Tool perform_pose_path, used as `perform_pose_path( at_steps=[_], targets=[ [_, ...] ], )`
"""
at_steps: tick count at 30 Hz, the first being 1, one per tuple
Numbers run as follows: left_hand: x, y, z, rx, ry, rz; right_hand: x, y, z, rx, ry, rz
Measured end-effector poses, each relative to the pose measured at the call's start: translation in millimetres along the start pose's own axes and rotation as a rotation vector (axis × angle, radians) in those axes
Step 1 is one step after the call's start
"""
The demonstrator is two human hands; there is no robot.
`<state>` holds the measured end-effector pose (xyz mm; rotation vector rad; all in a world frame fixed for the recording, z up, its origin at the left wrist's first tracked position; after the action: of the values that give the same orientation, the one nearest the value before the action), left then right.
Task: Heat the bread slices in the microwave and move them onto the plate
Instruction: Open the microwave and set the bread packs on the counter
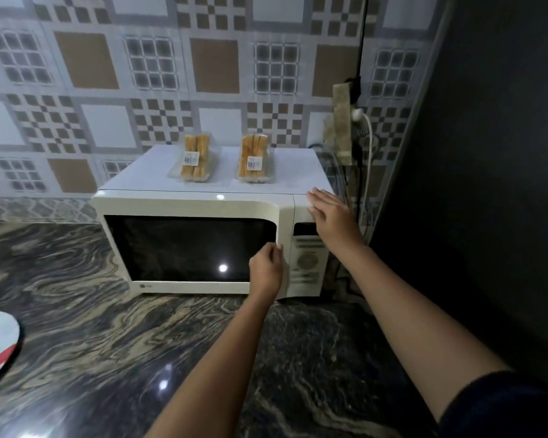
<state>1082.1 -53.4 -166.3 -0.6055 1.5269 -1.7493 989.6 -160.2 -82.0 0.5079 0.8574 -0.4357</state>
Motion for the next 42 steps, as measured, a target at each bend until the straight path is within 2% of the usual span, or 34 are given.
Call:
perform_pose_path(
  at_steps=[10, 21, 36, 42],
  targets=[
    [-4.0, -0.6, 1.9, -0.036, 0.037, -0.038, 4.4, 3.9, 1.1, 0.102, 0.007, 0.039],
    [-1.5, 0.9, 2.5, 0.013, 0.049, -0.003, 5.3, 3.8, 3.7, 0.150, 0.029, 0.093],
    [-3.3, -0.2, 5.8, 0.024, 0.090, 0.044, 2.3, 4.8, 4.2, 0.094, 0.063, -0.035],
    [-22.5, 11.9, -33.2, 0.234, 0.086, 0.037, -7.5, 8.6, 6.9, 0.075, 0.112, -0.058]
  ],
)
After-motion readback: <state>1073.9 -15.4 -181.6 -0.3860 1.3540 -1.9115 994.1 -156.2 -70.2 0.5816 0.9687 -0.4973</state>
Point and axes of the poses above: each hand's wrist, its own z-axis towards the middle knuckle, its own x-axis out of the palm, y = z × x, the point moved 2 cm from there along z, towards the middle knuckle, and after that the axes turned 14 degrees about -z, right-handed, at the moved point
